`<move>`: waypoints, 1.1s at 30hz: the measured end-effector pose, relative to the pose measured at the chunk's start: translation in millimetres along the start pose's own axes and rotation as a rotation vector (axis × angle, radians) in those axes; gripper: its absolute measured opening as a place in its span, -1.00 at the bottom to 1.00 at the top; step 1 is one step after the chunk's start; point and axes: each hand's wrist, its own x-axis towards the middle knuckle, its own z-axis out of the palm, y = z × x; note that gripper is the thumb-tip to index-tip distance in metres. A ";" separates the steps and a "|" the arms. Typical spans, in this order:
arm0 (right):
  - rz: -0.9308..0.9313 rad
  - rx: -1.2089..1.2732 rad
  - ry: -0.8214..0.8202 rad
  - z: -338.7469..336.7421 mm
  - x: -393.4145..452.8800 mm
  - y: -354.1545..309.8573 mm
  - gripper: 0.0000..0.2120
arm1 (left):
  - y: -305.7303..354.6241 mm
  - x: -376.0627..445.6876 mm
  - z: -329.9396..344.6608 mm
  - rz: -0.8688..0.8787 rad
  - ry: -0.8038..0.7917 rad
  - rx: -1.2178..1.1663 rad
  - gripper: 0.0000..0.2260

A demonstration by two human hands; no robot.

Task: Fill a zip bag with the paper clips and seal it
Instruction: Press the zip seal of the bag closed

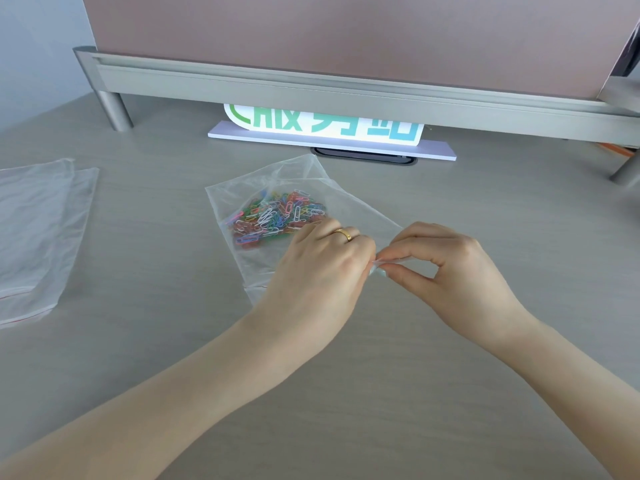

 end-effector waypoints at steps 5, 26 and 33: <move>-0.024 -0.013 0.000 2.1 -1.1 1.3 -0.83 | 1.1 -0.7 2.7 0.015 0.013 -0.017 -0.89; -0.081 -0.133 0.043 4.0 0.0 0.4 -0.80 | 2.6 -3.1 -1.4 0.024 0.002 0.045 -0.92; -0.037 -0.134 0.053 -1.4 3.1 6.6 -0.80 | -1.5 2.4 -11.6 -0.010 0.024 0.086 -0.84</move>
